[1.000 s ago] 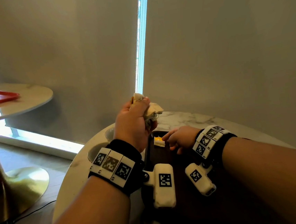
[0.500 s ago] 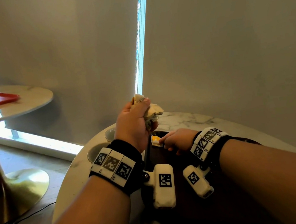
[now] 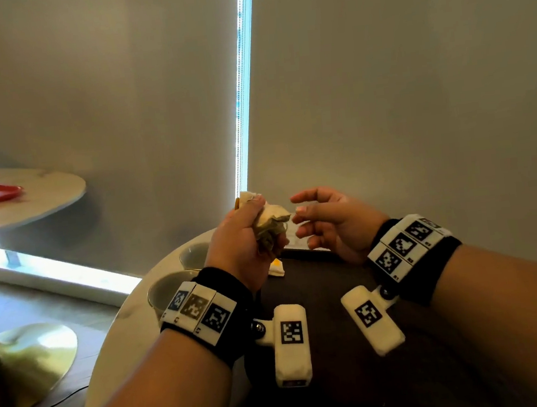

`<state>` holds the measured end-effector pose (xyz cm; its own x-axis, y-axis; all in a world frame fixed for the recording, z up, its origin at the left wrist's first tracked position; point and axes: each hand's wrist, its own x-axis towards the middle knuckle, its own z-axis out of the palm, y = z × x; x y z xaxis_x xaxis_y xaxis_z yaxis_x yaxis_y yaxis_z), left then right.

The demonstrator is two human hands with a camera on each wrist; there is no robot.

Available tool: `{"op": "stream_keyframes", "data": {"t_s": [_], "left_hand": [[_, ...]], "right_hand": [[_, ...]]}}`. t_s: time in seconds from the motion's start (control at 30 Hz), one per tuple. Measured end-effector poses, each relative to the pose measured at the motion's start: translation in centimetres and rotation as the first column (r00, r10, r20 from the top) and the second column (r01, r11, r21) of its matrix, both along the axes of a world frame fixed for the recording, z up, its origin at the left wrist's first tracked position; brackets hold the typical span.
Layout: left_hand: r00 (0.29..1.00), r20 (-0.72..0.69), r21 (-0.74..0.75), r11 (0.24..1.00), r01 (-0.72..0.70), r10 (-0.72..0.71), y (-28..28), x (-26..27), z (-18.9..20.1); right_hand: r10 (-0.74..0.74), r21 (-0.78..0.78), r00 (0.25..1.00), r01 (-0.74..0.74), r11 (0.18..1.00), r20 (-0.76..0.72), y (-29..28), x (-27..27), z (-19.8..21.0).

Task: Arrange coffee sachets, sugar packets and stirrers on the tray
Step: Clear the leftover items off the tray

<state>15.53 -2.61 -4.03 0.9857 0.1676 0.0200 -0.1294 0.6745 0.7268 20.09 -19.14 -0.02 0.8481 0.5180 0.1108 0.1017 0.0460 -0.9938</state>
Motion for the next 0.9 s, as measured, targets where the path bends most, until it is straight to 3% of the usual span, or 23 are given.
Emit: {"op": "stream_keyframes", "data": {"t_s": [0.17,0.4,0.57,0.9], "left_hand": [[0.999,-0.021,-0.007,0.999,0.040,-0.040,-0.2,-0.1,-0.2],[0.995,-0.039,-0.014,0.996,0.088,-0.089,0.0,0.1,-0.4],[0.996,-0.056,-0.038,0.997,0.072,-0.074,0.1,0.3,-0.4],[0.994,-0.100,0.080,0.995,0.052,-0.044,-0.3,0.7,-0.7]], "right_hand": [[0.003,-0.083,0.991,0.008,0.997,0.136,1.0,-1.1,0.2],[-0.149,-0.142,0.966,0.181,0.973,0.210,1.5,-1.1,-0.6],[-0.273,-0.100,0.953,0.287,0.953,0.131,1.6,-0.5,-0.7],[-0.278,-0.015,0.960,0.278,0.961,-0.016,1.2,-1.1,-0.7]]}}
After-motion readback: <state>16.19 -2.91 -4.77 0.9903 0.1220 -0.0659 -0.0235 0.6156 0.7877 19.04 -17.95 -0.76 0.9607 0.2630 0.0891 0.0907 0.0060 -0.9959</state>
